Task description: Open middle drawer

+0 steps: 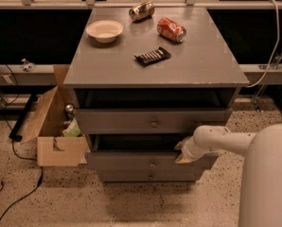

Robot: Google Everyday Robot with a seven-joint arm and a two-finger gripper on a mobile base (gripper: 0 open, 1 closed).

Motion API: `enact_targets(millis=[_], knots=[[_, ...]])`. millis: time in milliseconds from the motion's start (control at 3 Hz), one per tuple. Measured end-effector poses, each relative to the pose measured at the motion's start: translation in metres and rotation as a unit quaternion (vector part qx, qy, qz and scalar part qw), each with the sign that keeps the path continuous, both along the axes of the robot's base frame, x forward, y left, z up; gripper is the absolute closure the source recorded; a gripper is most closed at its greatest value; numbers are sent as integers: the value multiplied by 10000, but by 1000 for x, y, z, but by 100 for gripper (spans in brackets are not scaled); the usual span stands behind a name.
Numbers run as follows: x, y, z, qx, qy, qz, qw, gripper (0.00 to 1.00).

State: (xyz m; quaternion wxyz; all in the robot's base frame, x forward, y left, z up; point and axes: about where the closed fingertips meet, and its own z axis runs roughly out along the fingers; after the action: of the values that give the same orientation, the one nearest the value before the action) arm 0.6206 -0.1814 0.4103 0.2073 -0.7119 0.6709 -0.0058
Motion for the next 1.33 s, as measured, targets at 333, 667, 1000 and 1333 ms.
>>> enact_targets(millis=[333, 667, 1000, 1333], knots=[[0, 2, -1, 28, 74, 91, 9999, 4], [-4, 3, -8, -100, 459, 222, 9986, 0], [-20, 1, -15, -320, 882, 297, 9951, 0], [-45, -6, -15, -543, 1164, 235, 9914, 0]])
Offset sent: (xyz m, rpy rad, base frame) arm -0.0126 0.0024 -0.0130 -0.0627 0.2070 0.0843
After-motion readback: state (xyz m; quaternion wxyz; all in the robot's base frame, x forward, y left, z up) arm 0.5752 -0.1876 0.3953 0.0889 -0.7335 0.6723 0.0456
